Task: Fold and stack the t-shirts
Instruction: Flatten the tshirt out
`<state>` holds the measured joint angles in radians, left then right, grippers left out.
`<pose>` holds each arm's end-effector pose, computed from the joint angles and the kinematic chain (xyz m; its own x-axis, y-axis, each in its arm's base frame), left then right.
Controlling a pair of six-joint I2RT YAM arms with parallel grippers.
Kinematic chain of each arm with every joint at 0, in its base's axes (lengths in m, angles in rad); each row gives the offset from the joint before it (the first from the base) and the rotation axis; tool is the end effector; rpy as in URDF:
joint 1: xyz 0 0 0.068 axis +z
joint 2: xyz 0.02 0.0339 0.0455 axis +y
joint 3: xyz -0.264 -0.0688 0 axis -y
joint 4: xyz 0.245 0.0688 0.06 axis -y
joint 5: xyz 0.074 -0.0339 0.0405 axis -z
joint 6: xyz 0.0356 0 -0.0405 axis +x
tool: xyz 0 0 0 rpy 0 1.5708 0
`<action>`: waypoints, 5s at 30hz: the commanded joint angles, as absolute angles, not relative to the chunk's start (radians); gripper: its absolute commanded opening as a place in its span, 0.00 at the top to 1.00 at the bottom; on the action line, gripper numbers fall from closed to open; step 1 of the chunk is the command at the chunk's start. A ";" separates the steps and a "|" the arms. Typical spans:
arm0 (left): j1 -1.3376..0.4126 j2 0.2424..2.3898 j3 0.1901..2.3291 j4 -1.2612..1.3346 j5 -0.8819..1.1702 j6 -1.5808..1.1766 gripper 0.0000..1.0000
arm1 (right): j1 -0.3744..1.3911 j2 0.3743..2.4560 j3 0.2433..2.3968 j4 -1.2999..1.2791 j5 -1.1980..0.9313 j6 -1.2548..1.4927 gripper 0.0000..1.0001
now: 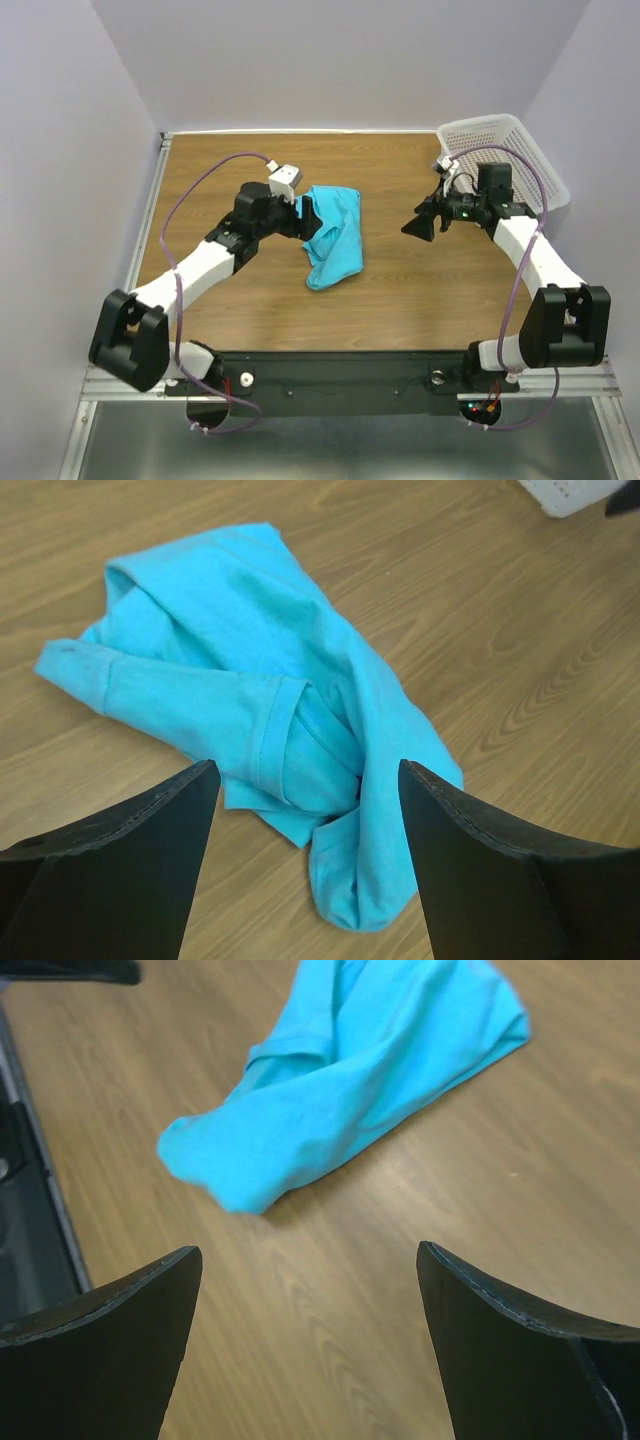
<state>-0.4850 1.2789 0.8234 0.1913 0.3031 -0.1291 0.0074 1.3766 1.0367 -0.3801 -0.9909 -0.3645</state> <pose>0.2557 -0.1468 0.2842 -0.3192 0.0293 -0.9472 0.6643 0.7198 -0.2016 0.2901 0.0319 0.2858 -0.3904 -0.1982 -0.8990 -0.8264 0.5058 0.2473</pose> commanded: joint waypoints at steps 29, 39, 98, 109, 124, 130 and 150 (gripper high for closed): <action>-0.745 1.890 1.316 -0.098 -0.342 -0.018 0.45 | -0.020 1.324 0.874 -0.278 -1.054 -0.337 0.04; -0.755 1.876 1.319 -0.048 -0.354 -0.006 0.90 | -0.023 1.315 0.867 -0.275 -1.057 -0.334 0.04; -0.632 1.055 1.104 0.195 -0.255 -0.296 1.00 | 0.615 1.611 1.167 -0.216 -0.529 -0.020 0.20; -0.632 1.032 1.086 0.181 -0.265 -0.299 1.00 | 0.644 1.721 1.230 -0.195 -0.529 0.038 0.50; -0.620 0.947 1.032 0.134 -0.360 -0.253 1.00 | 0.638 1.531 1.386 -0.507 -0.658 -0.367 0.99; -0.617 0.881 1.005 0.084 -0.379 -0.219 1.00 | 0.598 1.482 1.632 -0.684 -0.488 -0.485 1.00; -0.617 0.716 0.962 0.233 0.609 -0.371 1.00 | 0.413 1.606 2.322 -0.643 -0.192 -0.334 0.99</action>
<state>-0.6205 0.6933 0.9123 0.0933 0.3038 -0.2974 0.4374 1.6184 2.2307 -0.6910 -0.2337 -0.3279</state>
